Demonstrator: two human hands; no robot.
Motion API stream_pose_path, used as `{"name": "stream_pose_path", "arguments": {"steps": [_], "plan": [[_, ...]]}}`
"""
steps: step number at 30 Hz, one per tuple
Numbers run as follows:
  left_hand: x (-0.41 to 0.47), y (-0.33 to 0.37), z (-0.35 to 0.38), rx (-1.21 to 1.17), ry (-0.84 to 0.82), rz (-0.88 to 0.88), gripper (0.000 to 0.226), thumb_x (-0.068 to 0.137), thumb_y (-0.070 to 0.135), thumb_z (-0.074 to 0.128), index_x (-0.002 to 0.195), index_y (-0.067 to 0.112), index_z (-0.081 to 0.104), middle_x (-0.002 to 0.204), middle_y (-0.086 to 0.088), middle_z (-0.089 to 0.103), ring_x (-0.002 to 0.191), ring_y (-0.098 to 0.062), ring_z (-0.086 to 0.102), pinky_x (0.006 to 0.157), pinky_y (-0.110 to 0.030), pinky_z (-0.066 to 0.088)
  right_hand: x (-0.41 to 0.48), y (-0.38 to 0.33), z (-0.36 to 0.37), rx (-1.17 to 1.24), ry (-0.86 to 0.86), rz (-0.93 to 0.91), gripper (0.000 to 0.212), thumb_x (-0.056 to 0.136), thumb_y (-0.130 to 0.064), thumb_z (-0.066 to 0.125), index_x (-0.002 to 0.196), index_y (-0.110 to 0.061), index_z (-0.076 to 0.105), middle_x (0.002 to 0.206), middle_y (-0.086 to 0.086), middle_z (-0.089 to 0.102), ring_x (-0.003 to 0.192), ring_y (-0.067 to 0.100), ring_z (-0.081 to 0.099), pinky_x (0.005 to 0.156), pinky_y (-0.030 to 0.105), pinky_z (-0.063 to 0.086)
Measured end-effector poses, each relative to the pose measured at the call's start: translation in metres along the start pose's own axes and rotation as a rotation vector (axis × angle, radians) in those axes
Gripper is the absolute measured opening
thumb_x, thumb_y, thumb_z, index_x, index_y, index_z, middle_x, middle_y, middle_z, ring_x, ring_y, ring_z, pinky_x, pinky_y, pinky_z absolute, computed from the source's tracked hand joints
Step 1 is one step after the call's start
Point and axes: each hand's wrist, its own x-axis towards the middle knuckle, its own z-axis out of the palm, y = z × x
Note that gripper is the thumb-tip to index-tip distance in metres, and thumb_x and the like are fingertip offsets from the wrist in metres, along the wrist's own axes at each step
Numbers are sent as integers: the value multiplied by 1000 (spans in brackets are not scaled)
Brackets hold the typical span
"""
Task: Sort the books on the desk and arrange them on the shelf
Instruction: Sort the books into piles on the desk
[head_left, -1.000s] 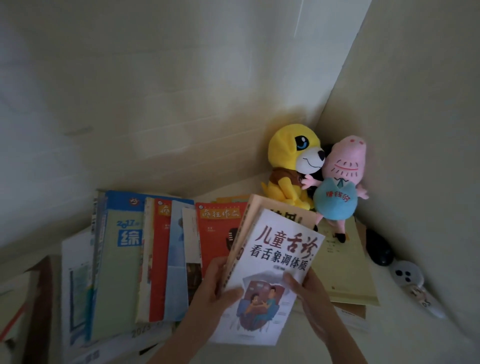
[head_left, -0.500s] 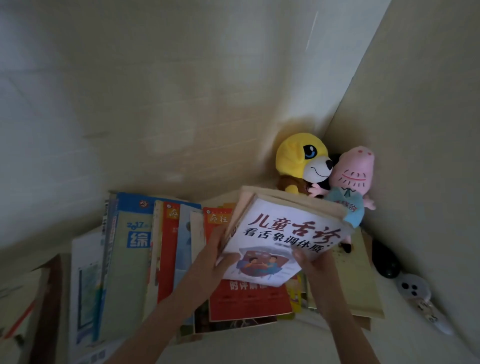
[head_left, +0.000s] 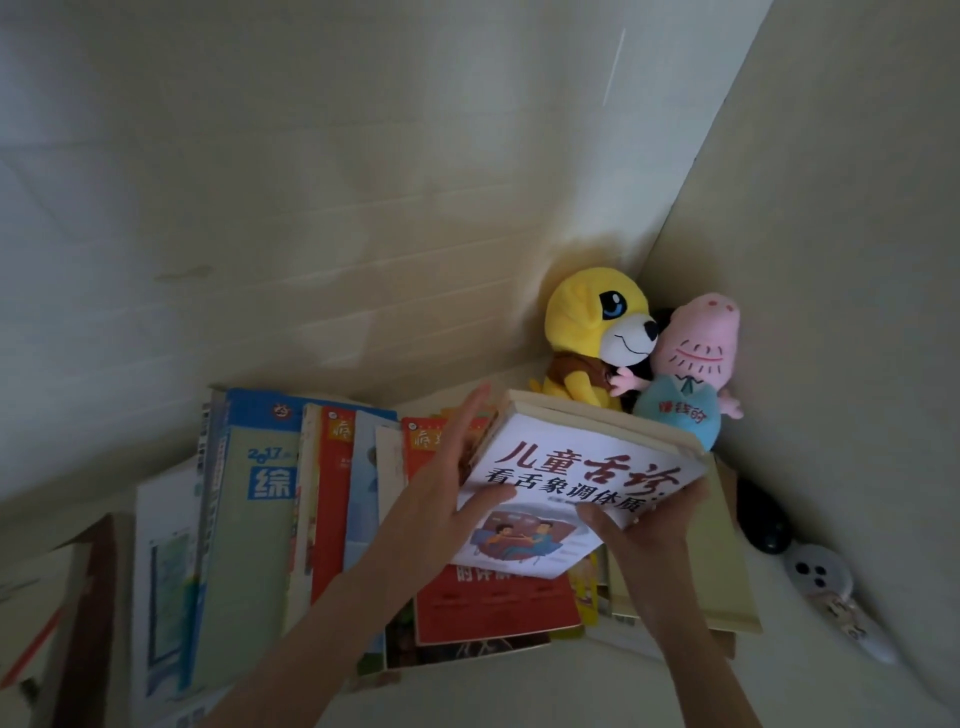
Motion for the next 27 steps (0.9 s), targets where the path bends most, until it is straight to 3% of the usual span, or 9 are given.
{"name": "stream_pose_path", "arguments": {"steps": [3,6,11,14,17,19,21,23,27], "plan": [[1,-3,0,117,19,17,85,86,33,58,123,79,-3,126,16,49,102,19,54,81,-12,52,-8,6,5,-24,34,-82,123,68,17,76,144,-47,4,147,-23,24,131,-9,37,97,15,47],[3,-8,1,228,19,92,80,88,36,54,127,76,-3,132,16,43,105,22,49,76,-4,48,-19,12,9,-49,37,-90,126,71,14,75,137,-65,3,134,-49,27,127,-13,42,96,17,48],[-3,-21,-1,464,-29,224,75,93,42,46,144,54,-8,131,8,36,99,-11,62,64,-21,57,-19,8,11,-28,86,-80,125,74,15,72,125,-80,9,123,-55,35,116,-18,49,83,8,49],[2,-20,-2,461,-41,190,82,95,30,52,142,57,-9,134,4,39,99,-11,61,71,-19,54,-16,6,8,-50,64,-90,121,75,12,73,128,-78,13,138,-43,32,122,-12,47,87,11,50],[9,-13,0,263,-43,52,87,92,19,61,145,54,1,141,15,37,120,10,44,89,-8,45,-13,5,-1,-99,24,-65,108,76,4,75,131,-73,22,145,-13,43,126,8,50,88,18,53],[10,-12,7,73,-52,-43,86,90,15,63,149,44,8,140,19,40,122,5,49,91,-19,50,-10,1,-10,-157,-31,-41,102,78,-1,76,127,-75,26,143,-9,46,126,12,51,90,27,54],[6,-12,15,-63,-62,-127,89,87,2,63,147,39,10,134,21,43,115,6,55,81,-16,53,-7,-1,-22,-239,-99,8,94,79,-8,77,133,-66,25,141,-10,46,122,15,53,90,37,54],[1,-16,23,-124,-61,-214,95,81,-5,66,141,44,12,133,19,46,112,10,55,77,-12,51,-5,2,-33,-259,-158,97,86,78,-11,77,135,-54,30,131,-18,51,109,9,59,79,30,57],[-11,-36,39,-172,-47,-468,104,78,-2,72,148,42,10,143,3,47,121,-12,54,88,-29,54,-6,18,-51,-218,-165,263,68,74,-3,79,124,-41,53,117,-13,65,86,4,67,69,23,57]]}}
